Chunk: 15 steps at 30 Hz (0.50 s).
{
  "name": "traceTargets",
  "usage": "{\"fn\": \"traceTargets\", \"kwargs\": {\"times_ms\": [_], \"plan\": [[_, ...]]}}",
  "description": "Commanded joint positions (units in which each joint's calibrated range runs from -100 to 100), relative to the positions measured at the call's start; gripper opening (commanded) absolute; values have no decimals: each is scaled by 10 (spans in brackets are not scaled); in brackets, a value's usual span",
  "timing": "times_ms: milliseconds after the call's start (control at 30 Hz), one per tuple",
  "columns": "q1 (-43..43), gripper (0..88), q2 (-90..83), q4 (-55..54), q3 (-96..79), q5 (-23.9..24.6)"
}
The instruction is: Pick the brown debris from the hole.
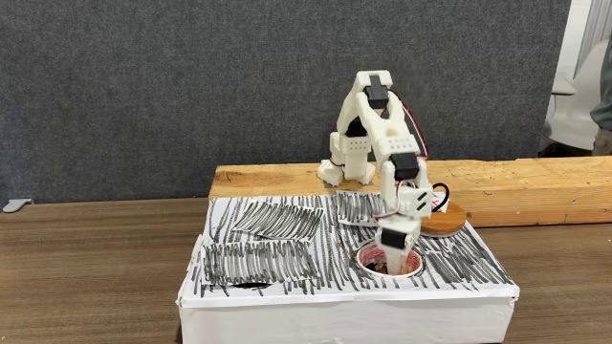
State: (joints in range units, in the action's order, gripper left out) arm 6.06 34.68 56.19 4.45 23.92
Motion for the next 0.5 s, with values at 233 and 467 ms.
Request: {"fn": "traceTargets", "kwargs": {"times_ms": [233, 467], "plan": [[-45, 11, -251, 5, 5, -42], [-142, 11, -328, 20, 5, -118]]}}
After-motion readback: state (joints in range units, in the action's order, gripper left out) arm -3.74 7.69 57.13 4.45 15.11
